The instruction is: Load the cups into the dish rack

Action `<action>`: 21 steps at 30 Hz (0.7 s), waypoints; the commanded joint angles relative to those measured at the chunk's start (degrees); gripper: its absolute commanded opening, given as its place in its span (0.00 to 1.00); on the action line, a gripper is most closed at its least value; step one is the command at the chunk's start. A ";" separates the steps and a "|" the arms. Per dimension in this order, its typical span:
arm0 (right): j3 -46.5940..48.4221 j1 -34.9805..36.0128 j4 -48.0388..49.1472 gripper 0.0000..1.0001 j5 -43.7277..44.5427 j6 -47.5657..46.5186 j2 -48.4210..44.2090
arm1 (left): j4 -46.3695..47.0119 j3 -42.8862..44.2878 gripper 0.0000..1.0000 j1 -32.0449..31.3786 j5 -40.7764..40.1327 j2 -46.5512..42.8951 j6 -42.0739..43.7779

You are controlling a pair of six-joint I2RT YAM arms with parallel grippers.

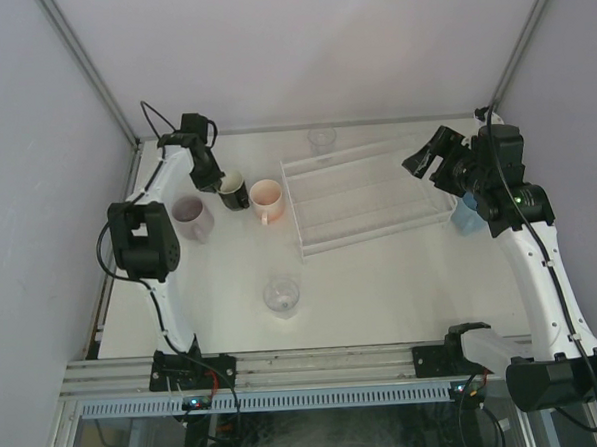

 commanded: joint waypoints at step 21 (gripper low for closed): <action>4.23 4.33 6.49 0.77 -28.44 5.03 4.14 | 12.74 -10.01 0.00 1.50 13.62 -31.22 -1.30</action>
